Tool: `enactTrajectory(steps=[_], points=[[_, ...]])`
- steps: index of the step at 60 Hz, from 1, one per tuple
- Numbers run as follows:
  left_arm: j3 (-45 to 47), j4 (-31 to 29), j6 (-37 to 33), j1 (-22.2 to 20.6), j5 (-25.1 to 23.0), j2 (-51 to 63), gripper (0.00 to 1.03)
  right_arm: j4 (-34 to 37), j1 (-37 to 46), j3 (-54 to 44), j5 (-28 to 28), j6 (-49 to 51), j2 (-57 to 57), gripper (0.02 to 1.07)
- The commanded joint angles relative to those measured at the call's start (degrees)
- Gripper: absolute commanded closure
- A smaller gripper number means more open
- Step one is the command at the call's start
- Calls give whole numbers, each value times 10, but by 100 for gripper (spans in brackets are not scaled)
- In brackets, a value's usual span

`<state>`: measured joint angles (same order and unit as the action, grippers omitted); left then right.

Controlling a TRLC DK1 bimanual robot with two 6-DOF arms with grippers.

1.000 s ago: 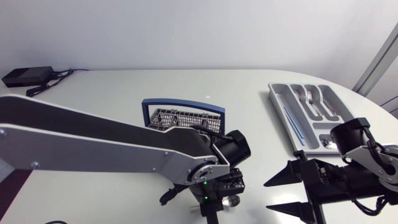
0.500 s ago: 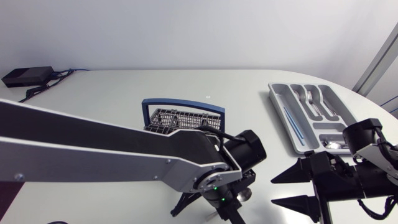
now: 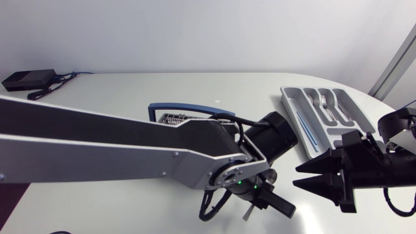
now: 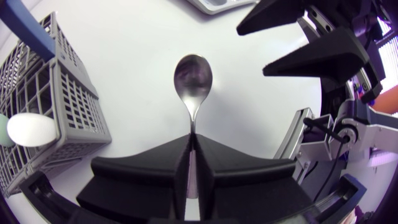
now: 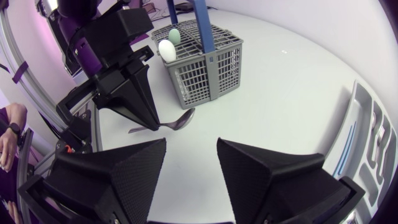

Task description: Unload the cutlery basket into the drawer organizer.

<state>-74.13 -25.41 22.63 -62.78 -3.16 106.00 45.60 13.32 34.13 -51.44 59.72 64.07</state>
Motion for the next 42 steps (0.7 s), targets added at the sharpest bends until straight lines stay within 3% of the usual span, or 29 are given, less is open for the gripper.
enactTrajectory(steps=[1, 16, 42], points=[[-21, 14, 53, 10, 12, -18, 100, 19, 13, 22, -11, -20, 26, 48], [-32, 65, 116, 13, 64, -13, 100, 89, 20, 53, -31, 0, 97, 48], [-64, 121, 201, 1, 89, 8, 100, 140, -23, 106, -67, -13, 175, 55]])
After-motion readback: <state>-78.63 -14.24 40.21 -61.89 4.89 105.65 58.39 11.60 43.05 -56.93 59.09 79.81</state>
